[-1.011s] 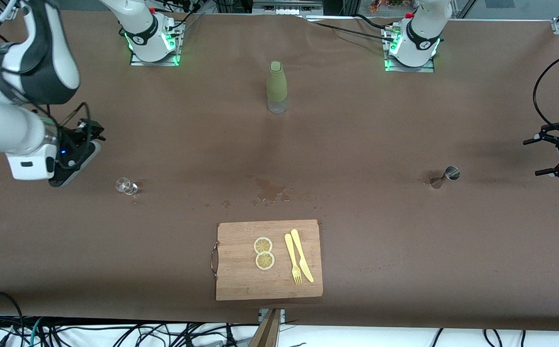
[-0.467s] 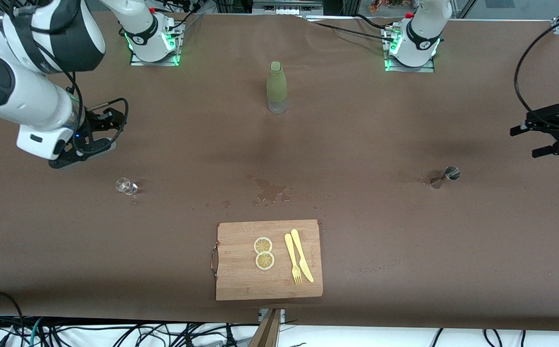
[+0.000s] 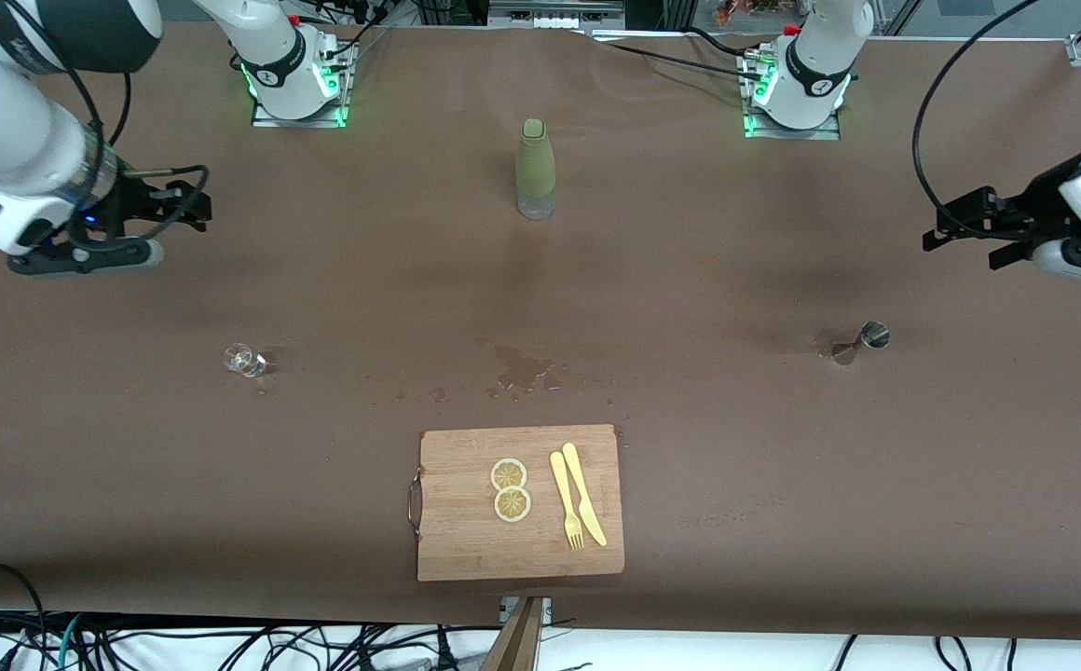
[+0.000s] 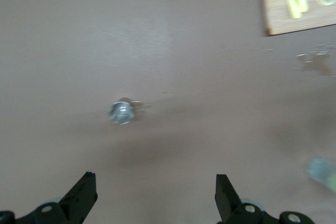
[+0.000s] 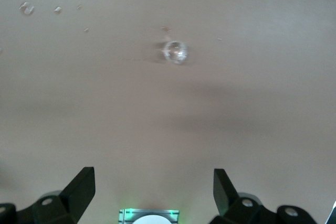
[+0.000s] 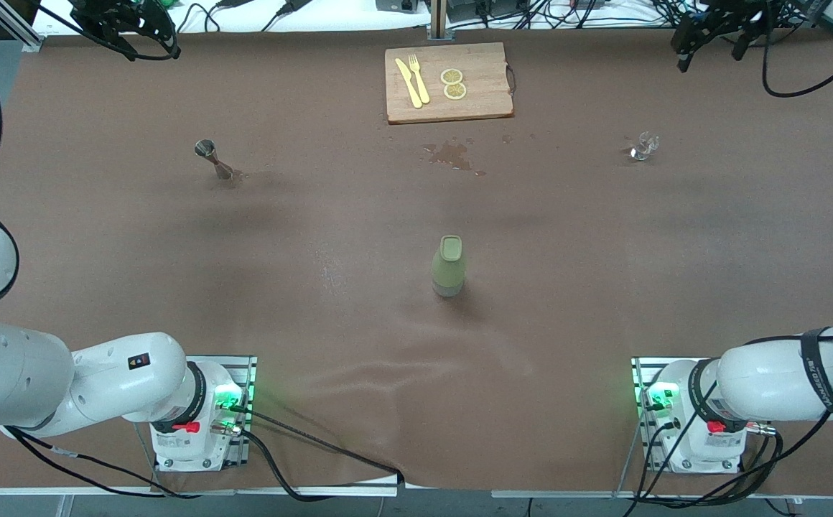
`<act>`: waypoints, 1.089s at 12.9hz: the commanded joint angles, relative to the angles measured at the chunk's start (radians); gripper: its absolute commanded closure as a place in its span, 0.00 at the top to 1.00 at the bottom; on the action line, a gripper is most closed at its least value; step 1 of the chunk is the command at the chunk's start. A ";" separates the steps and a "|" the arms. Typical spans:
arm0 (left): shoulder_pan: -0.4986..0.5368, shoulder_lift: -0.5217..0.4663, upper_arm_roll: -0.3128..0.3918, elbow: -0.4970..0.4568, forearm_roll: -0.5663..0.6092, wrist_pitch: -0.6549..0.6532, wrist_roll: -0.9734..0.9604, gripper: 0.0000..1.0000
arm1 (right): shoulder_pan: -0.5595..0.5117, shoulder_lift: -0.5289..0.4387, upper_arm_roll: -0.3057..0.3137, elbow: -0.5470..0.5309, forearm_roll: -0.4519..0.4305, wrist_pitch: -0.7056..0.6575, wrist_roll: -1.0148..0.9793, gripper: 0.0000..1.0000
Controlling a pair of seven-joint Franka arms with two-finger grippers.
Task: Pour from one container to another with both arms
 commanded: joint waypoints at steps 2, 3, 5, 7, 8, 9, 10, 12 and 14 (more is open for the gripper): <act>-0.037 -0.080 0.019 -0.028 0.139 0.019 -0.030 1.00 | -0.012 -0.049 -0.099 -0.007 0.024 0.000 0.039 1.00; -0.037 -0.082 0.020 -0.028 0.136 0.015 -0.032 1.00 | -0.012 -0.049 -0.117 0.005 0.043 0.003 0.039 1.00; -0.036 -0.108 0.021 -0.042 0.136 0.003 -0.030 1.00 | -0.012 -0.051 -0.148 0.030 0.075 0.006 0.040 1.00; -0.031 -0.123 0.022 -0.063 0.108 -0.036 -0.049 1.00 | -0.012 -0.051 -0.163 0.043 0.086 0.013 0.052 1.00; -0.019 -0.123 0.022 -0.066 0.088 -0.037 -0.050 1.00 | -0.011 -0.049 -0.166 0.053 0.103 0.026 0.052 1.00; 0.003 -0.120 0.027 -0.075 0.056 -0.034 -0.049 1.00 | -0.010 -0.051 -0.177 0.054 0.104 0.044 0.049 1.00; 0.024 -0.120 0.028 -0.082 0.024 -0.034 -0.052 1.00 | -0.007 -0.051 -0.179 0.054 0.106 0.052 0.040 1.00; 0.024 -0.123 0.021 -0.083 0.020 -0.045 -0.145 1.00 | -0.004 -0.054 -0.179 0.053 0.106 0.052 0.036 1.00; 0.024 -0.126 0.013 -0.082 0.022 -0.054 -0.152 1.00 | 0.000 -0.051 -0.179 0.051 0.106 0.052 0.036 1.00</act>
